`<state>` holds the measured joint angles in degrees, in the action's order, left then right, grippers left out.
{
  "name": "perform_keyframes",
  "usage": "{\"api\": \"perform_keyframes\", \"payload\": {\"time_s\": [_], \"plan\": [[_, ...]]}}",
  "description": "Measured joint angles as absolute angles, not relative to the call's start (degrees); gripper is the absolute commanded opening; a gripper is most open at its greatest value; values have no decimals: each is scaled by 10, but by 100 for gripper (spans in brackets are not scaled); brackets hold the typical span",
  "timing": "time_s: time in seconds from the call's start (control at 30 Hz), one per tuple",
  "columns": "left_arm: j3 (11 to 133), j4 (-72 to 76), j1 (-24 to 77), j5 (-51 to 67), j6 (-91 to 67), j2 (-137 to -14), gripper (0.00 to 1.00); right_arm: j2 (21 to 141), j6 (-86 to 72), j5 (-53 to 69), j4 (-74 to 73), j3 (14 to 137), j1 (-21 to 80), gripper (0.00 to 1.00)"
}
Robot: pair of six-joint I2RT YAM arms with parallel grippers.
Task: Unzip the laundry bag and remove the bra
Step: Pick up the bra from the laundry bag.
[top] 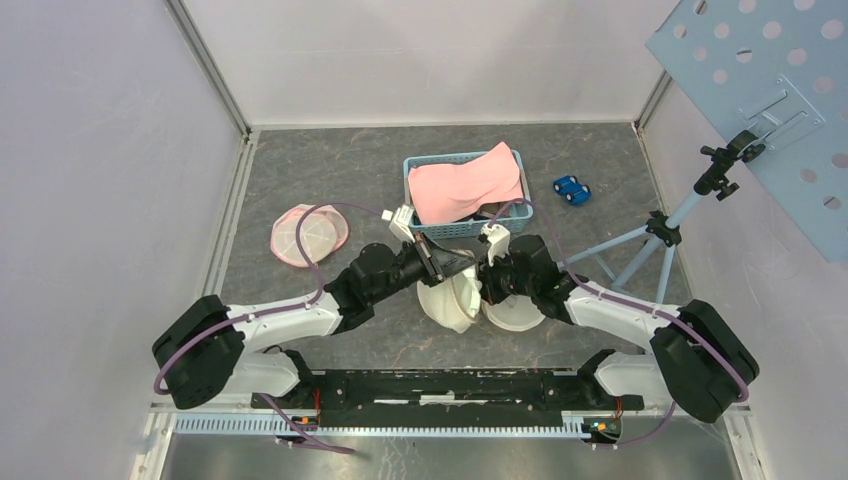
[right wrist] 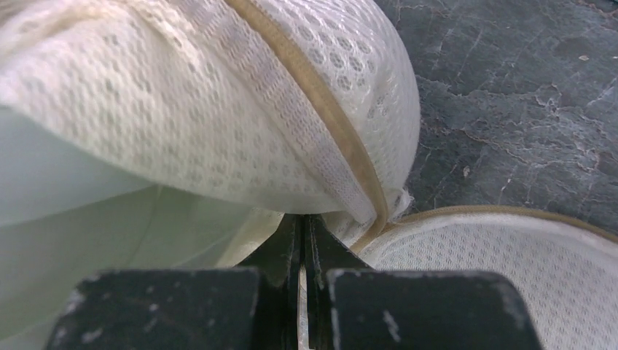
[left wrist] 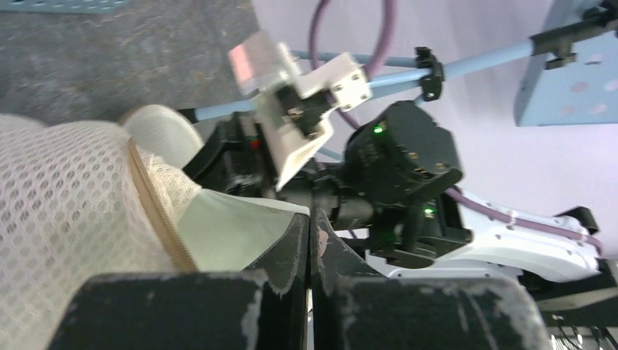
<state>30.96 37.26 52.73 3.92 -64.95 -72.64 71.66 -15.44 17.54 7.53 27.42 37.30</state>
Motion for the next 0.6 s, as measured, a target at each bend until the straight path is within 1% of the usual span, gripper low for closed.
{"api": "perform_keyframes", "payload": {"time_s": [0.23, 0.27, 0.33, 0.4, 0.47, 0.57, 0.6], "plan": [[319, 417, 527, 40, -665, -725, 2, 722, -156, 175, 86, 274, 379, 1], [318, 428, 527, 34, -672, -725, 2, 722, -156, 175, 87, 275, 379, 6], [310, 463, 527, 23, -688, -725, 2, 723, -156, 176, 90, 276, 379, 23], [305, 478, 527, 13, -696, -725, 2, 723, -161, 178, 89, 278, 379, 38], [305, 472, 527, 3, -696, -724, 2, 721, -163, 180, 84, 283, 379, 48], [299, 455, 527, -18, -696, -718, 2, 698, -156, 176, 48, 301, 379, 60], [295, 448, 527, -27, -696, -715, 2, 686, -152, 172, 34, 309, 379, 63]]}}
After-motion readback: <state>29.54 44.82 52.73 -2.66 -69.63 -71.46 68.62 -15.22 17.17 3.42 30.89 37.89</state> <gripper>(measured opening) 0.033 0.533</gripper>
